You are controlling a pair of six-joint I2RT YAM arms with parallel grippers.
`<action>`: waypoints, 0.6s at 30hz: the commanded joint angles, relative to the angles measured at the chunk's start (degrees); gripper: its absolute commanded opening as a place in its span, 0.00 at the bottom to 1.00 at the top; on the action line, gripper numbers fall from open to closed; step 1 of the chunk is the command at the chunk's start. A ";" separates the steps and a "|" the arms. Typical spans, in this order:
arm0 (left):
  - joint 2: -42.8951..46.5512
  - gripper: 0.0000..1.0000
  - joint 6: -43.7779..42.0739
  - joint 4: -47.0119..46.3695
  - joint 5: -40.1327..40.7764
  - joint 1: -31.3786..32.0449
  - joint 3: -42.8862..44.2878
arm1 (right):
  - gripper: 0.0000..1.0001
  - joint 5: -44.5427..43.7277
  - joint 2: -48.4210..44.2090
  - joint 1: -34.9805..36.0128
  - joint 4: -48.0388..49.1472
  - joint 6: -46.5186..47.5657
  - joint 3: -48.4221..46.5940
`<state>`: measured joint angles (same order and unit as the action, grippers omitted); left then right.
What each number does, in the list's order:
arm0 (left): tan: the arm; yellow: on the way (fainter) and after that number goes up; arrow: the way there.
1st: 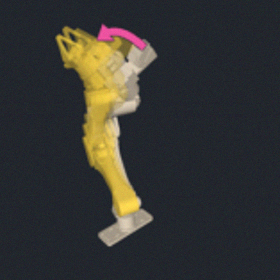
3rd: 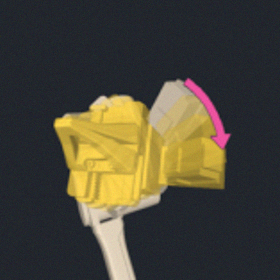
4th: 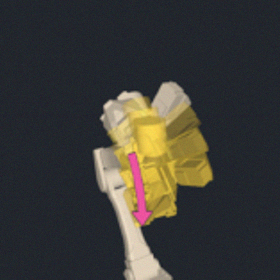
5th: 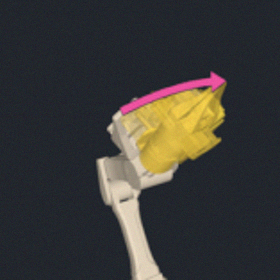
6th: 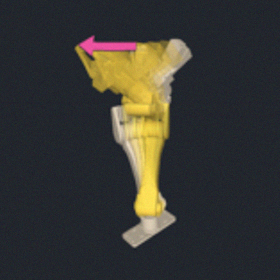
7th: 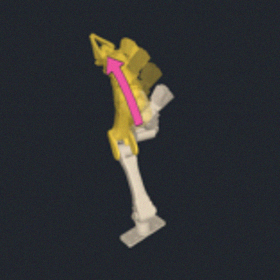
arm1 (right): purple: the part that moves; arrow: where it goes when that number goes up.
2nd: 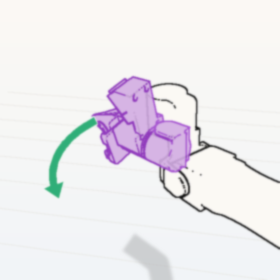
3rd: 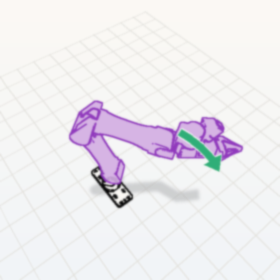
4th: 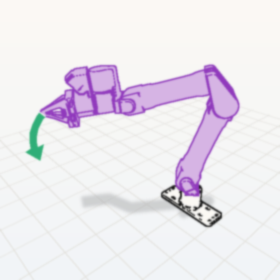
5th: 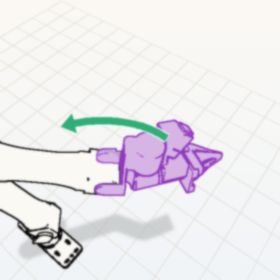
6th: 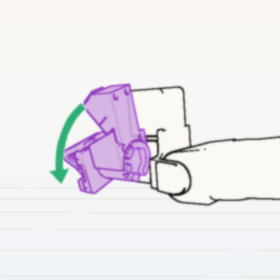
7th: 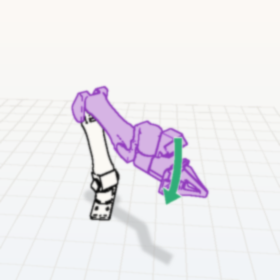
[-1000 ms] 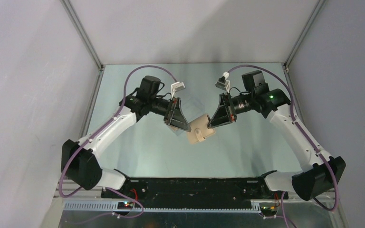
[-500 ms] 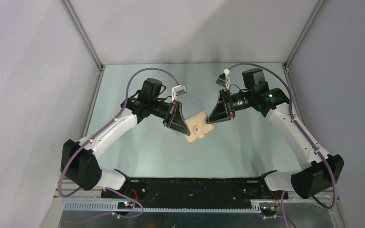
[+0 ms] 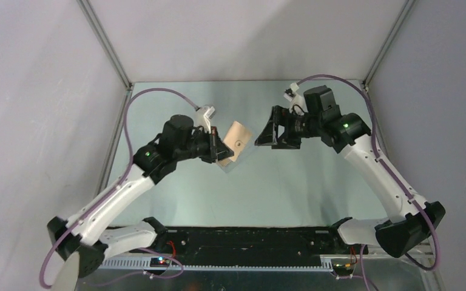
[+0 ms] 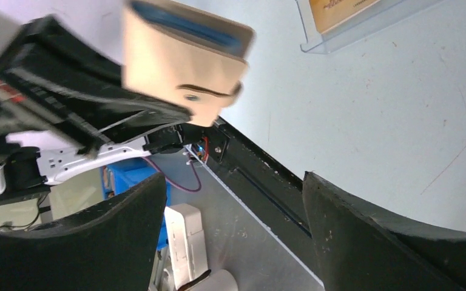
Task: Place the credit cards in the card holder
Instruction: Pick up the card holder from the center of the board, then open the card holder.
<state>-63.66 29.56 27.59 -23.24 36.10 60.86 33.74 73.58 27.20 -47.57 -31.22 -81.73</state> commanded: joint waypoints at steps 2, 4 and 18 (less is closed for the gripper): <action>7.74 0.00 1.26 -0.26 30.35 8.48 0.10 | 0.89 -9.87 1.36 6.34 0.79 -3.97 -2.91; 8.58 0.00 0.31 1.21 37.09 11.77 0.35 | 0.91 -9.96 4.00 8.43 0.45 -4.06 -5.22; 8.05 0.00 -4.07 4.91 47.66 19.30 2.39 | 0.90 -15.57 14.36 16.08 1.41 -5.55 -14.02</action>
<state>-55.35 27.88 33.30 21.21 54.52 60.75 21.19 86.39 42.59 -47.99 -35.59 -92.97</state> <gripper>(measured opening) 0.083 0.913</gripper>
